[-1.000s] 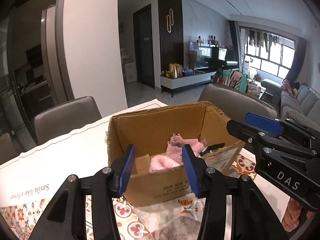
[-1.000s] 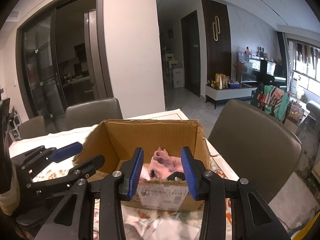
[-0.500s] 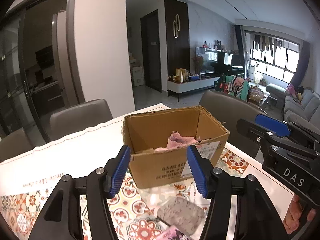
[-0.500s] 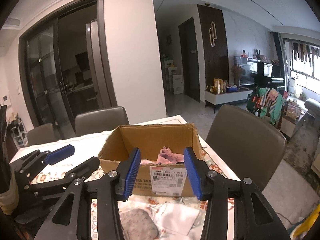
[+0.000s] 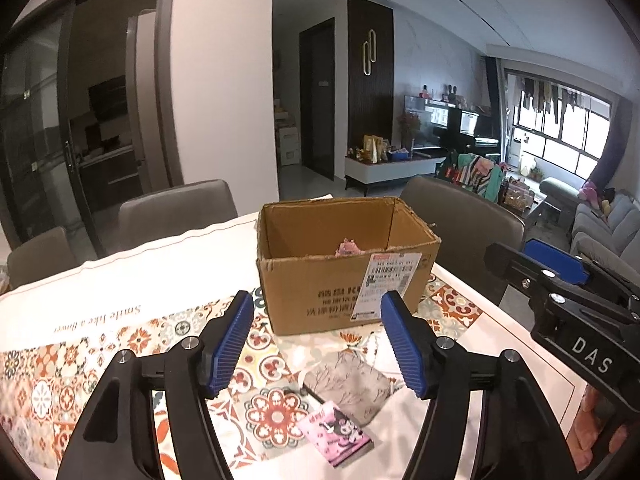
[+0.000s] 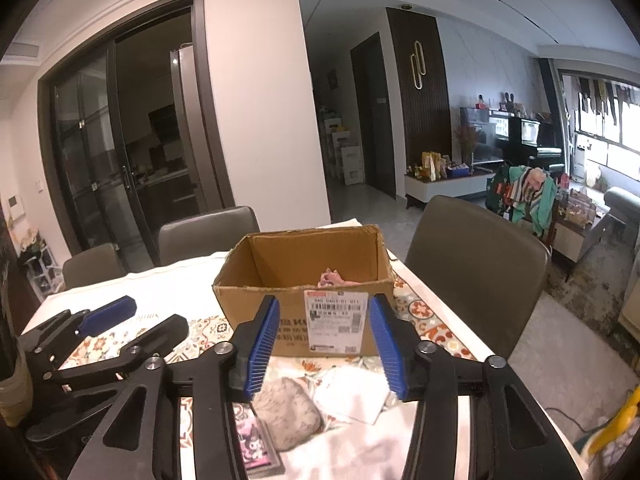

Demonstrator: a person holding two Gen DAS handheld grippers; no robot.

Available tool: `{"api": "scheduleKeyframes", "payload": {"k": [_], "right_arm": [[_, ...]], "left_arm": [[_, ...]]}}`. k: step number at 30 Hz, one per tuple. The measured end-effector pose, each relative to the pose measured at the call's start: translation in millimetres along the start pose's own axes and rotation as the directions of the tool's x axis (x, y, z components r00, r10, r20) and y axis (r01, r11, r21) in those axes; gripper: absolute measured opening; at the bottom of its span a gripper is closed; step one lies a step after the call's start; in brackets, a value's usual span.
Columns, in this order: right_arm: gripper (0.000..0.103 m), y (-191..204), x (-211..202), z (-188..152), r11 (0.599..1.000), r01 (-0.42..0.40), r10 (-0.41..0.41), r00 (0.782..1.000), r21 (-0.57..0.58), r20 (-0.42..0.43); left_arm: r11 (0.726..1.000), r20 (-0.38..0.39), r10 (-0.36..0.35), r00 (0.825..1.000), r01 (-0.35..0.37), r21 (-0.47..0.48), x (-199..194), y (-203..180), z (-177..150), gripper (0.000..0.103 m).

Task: Organize soft objects
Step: 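Pull both tools back from the box toward the table, then lower the left tool to the pink Kuromi tissue pack while the right tool reaches the white napkin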

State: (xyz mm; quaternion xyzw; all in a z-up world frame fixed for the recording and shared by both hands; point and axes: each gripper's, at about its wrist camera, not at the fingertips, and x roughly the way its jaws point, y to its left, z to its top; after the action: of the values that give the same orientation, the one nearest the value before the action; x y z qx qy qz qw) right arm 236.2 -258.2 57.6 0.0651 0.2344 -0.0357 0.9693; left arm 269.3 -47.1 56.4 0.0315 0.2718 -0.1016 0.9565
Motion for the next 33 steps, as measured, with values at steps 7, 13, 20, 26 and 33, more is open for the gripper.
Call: {"api": "scheduleKeyframes", "payload": {"k": [7,13,20,26,33], "right_arm": [[0.054,-5.7,-15.8,-18.0,1.000,0.014,-0.014,1.000,0.026,-0.007],[0.054,-9.9,-18.7,-36.2,0.999,0.036,-0.035,0.999,0.036,-0.036],[0.054,-18.9,-15.5,-60.4,0.997,0.066,-0.061,0.993,0.046,-0.097],[0.054,-29.7,-13.2,-77.7,0.993,0.099,-0.088,0.987,0.071,-0.137],[0.054,-37.0,-3.1,-99.6,0.985,0.135,-0.111,0.973,0.106,-0.201]], "left_arm": [[0.999,-0.032,0.012,0.999,-0.014,-0.040,-11.1,-3.6,-23.8,0.075],[0.999,-0.072,0.016,0.997,-0.020,-0.051,-12.5,-7.3,-45.9,0.075],[0.999,-0.121,0.017,0.993,-0.023,-0.050,-6.0,-13.0,-67.9,0.075],[0.999,-0.157,0.034,0.987,-0.039,-0.033,2.1,-17.6,-83.4,0.076],[0.997,-0.231,0.005,0.973,-0.023,-0.077,18.1,-13.9,-102.9,0.077]]}}
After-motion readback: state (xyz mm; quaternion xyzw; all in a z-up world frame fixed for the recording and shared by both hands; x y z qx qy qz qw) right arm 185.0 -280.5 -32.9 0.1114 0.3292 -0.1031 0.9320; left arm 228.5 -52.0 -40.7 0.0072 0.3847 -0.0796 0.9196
